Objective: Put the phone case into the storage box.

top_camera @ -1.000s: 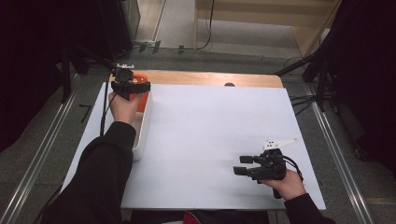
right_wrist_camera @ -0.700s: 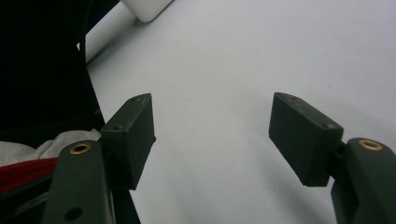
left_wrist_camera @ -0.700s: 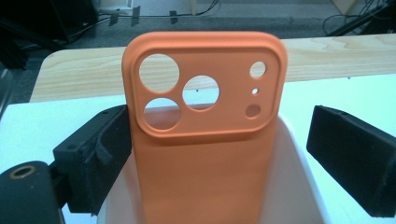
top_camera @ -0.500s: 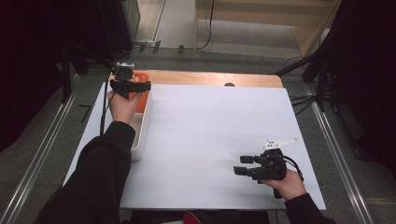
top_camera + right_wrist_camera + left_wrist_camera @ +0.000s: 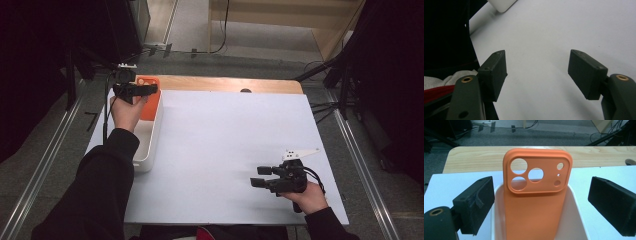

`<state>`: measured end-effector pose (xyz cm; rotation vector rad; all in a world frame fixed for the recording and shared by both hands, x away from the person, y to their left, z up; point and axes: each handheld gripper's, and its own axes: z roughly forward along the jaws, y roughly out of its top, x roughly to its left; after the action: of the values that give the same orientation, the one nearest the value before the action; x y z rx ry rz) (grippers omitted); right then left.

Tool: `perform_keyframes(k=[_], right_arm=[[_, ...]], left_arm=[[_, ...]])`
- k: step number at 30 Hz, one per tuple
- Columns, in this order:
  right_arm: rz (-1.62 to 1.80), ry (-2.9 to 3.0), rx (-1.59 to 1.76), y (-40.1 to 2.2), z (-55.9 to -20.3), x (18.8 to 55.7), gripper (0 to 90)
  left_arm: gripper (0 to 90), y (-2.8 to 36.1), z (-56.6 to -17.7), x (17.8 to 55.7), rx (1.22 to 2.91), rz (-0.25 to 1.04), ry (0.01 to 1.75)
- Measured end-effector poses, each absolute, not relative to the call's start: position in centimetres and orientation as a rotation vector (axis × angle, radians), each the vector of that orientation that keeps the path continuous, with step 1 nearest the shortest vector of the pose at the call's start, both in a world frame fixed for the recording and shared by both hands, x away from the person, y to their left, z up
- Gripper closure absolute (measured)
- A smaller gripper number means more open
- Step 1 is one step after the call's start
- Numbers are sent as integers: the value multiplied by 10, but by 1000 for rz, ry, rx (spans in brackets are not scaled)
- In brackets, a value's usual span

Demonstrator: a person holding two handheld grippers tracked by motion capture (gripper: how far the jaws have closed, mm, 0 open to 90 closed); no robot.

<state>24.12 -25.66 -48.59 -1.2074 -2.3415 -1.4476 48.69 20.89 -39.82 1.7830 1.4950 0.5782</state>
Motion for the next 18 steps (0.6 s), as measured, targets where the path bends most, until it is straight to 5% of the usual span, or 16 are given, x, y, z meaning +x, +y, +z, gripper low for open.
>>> perform_keyframes(k=[18], right_arm=[[-1450,-2340,-1211,-257,-486,241,302]], left_arm=[[76,224,-373,469,1814,455,1376]])
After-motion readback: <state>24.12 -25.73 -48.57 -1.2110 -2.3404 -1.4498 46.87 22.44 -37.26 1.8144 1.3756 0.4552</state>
